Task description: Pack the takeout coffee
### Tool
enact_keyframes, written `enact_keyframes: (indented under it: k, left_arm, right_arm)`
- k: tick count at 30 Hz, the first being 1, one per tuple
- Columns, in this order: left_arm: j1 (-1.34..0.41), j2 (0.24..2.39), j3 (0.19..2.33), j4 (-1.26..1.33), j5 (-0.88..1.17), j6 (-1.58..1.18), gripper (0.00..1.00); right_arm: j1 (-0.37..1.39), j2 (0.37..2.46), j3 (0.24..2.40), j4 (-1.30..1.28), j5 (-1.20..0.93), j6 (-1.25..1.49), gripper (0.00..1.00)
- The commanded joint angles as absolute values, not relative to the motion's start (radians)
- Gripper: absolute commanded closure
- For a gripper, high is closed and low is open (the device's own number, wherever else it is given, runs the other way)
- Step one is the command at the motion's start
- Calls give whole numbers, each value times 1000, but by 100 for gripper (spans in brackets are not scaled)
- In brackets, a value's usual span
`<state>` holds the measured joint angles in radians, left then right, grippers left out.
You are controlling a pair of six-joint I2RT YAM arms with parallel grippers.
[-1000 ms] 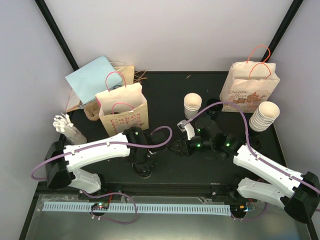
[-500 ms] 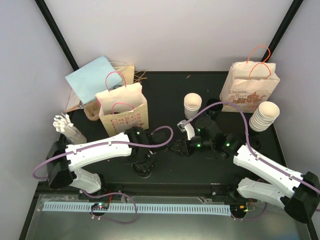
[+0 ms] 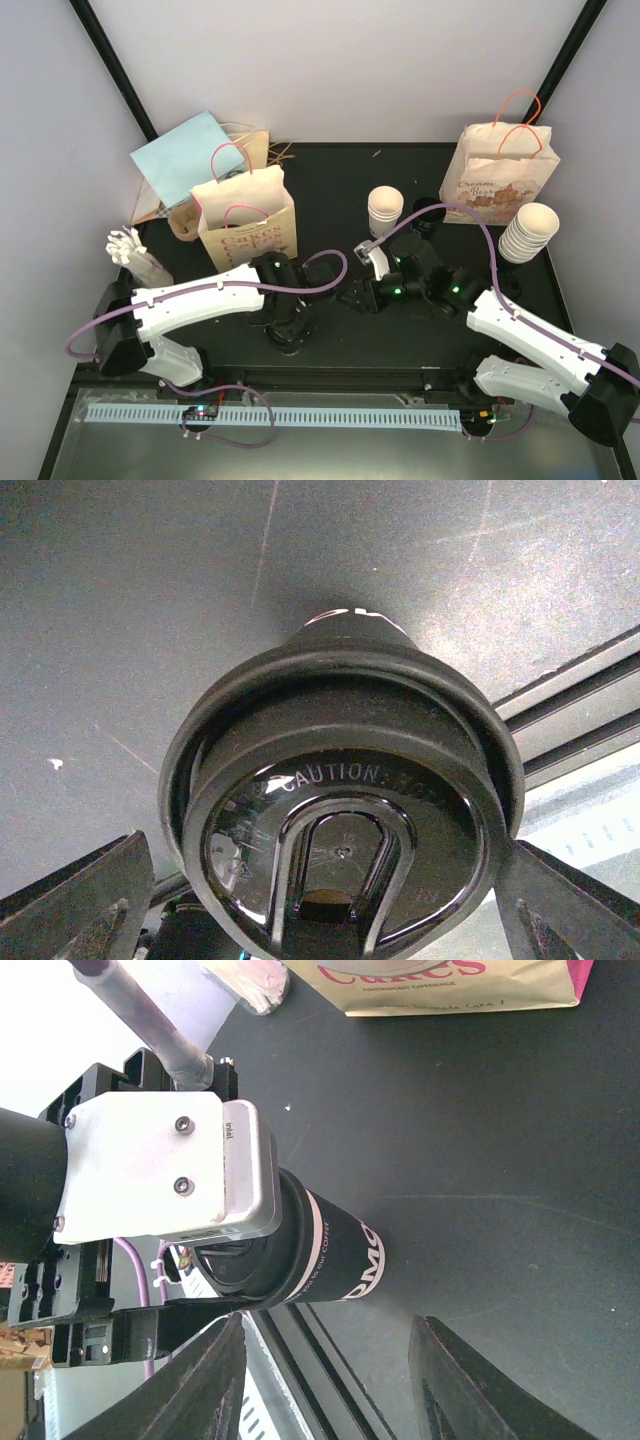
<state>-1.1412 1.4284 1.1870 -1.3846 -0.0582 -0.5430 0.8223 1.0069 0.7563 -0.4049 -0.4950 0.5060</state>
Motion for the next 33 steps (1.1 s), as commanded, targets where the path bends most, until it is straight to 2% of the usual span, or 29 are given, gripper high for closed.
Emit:
enact_keyframes:
  k: [1,15,25,26,27,31,33]
  left_arm:
    - [-1150,1430,1232,-1416,-77,-554,5]
    - [-1152,1344,1305,-1458,-116,-582,1]
    - [-1085,1037,1187,-1348,-146,-718,1]
    - [-1075,992,1156,-1321,-141,-725,2]
    - [-1060,948,1123,-1294,-129,-730,10]
    - [-960,746,981,-1182,-26,-745,26]
    - [-916,694,919,-1137,33,-746,30]
  right_arm:
    - [819,1003,752,-390,-506,496,53]
    - [819,1032,748,-377,-517,493,53]
    - [861,1053,737,-344,-490,519,52]
    - [873,1060,740,-337,-483,524,52]
    - [890,1068,744,-328,-473,529,52]
    - [984,1118,784,-314,-398,526,51]
    - [1037,1142,814,-309,-334,504,49]
